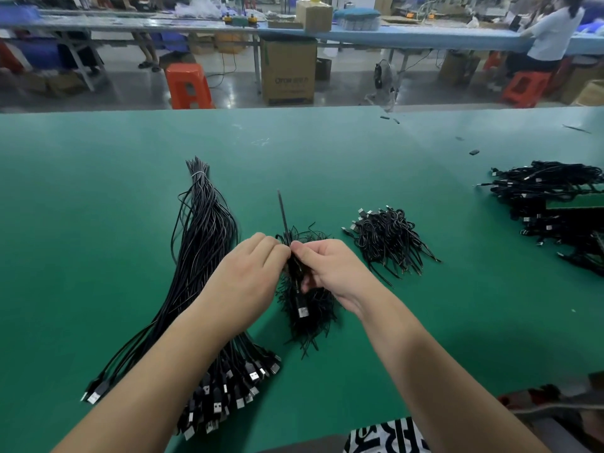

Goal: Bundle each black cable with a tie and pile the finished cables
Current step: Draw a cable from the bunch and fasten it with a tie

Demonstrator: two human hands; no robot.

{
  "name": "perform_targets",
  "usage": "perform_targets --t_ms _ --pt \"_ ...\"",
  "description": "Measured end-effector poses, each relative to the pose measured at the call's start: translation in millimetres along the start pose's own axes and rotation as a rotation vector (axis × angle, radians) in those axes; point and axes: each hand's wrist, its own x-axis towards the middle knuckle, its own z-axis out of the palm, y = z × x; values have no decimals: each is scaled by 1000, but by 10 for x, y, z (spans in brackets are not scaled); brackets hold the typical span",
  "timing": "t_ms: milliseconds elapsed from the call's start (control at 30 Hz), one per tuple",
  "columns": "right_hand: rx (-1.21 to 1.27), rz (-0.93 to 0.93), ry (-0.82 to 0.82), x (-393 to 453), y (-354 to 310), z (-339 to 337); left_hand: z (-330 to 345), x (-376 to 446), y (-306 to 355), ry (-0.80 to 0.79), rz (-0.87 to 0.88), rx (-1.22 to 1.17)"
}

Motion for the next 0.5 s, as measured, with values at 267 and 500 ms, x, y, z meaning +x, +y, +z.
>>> perform_targets --t_ms 267,500 --pt "-40 -13 -204 4 -13 -109 36 -46 -57 109 -27 -73" --pt "26 53 -274 -21 5 -158 0 -25 -31 240 -66 -125"
